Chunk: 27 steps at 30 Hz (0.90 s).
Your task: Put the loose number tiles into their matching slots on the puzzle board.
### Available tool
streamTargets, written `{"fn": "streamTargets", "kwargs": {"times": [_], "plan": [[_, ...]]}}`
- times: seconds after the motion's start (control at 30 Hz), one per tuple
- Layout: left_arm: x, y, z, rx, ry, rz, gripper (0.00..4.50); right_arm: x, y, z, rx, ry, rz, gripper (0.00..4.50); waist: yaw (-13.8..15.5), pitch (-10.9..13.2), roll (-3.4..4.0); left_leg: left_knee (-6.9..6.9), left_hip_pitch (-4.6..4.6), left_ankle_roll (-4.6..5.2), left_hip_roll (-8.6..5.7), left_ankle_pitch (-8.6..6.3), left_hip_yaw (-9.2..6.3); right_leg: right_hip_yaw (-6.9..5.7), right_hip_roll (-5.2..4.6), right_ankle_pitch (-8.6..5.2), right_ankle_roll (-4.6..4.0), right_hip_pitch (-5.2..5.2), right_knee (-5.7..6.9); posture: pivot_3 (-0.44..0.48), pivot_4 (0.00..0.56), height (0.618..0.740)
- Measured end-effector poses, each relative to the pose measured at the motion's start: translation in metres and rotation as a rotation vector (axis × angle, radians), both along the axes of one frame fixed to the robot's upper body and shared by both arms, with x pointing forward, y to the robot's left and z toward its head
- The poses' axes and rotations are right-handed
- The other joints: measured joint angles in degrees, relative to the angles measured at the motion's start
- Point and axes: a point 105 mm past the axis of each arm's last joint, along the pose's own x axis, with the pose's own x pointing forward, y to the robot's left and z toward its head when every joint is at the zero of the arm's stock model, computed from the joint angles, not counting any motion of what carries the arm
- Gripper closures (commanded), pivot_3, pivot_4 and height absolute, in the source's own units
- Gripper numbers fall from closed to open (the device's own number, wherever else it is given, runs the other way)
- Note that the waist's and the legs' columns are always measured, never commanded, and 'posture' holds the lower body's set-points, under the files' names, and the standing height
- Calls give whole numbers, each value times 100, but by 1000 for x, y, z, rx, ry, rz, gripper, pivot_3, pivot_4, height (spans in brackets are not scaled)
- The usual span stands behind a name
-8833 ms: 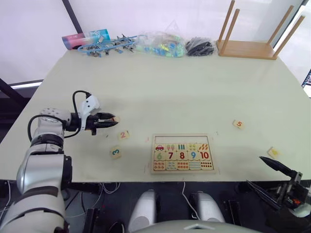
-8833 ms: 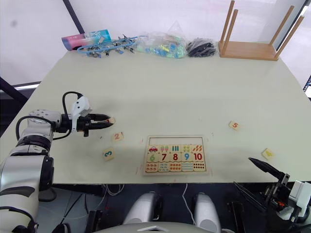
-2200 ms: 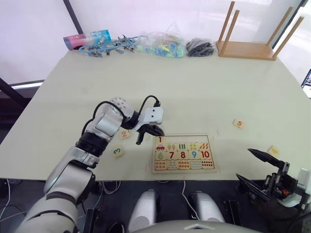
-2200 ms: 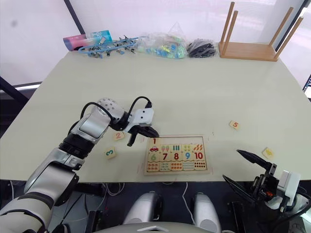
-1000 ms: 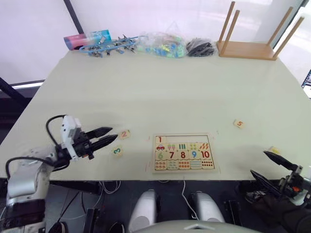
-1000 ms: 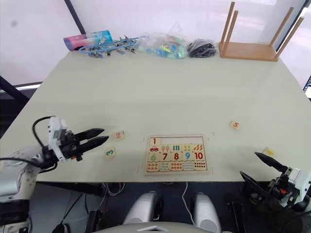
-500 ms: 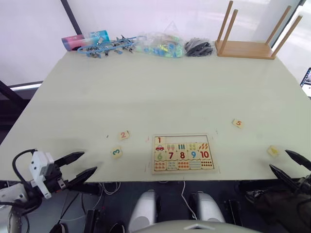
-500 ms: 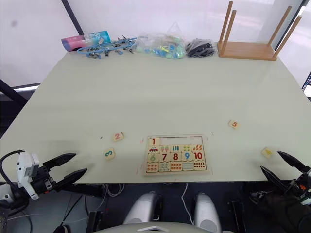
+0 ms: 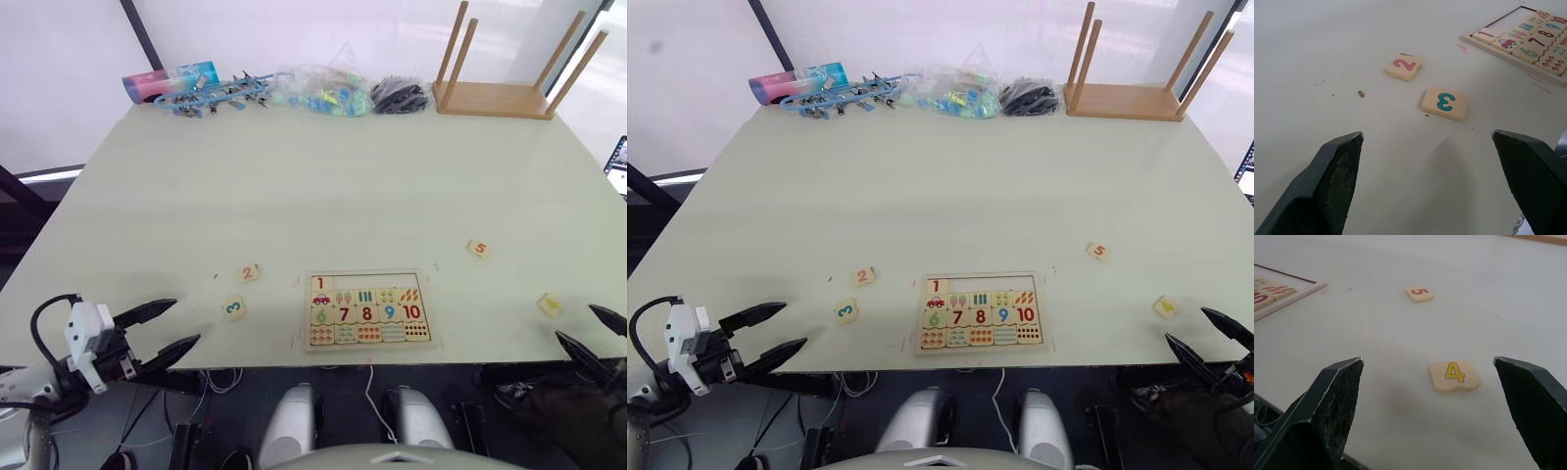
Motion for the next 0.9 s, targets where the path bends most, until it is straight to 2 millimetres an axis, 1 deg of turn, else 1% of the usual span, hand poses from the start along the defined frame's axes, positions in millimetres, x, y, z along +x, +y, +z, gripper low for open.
{"fn": "streamTargets", "kwargs": {"times": [0.23,0.57,0.9], "plan": [[5,-1,3,0,-15,-19,37,-3,4,-3,9,2,-1,0,-3,1,3,0,0,-6,4,-4,0,-13,-10,-2,4,0,0,0,150,740],[4,-3,-2,8,-7,-42,37,-1,9,4,-9,-16,11,0,1,2,4,-5,-1,-7,5,-4,-2,-18,-17,-3,4,-2,-1,0,150,740],[6,-2,-2,12,-14,-46,37,-2,11,4,-10,-12,4,0,-1,3,5,-6,-2,-27,6,-16,-1,-19,-19,-3,5,-5,-3,0,150,740]]}}
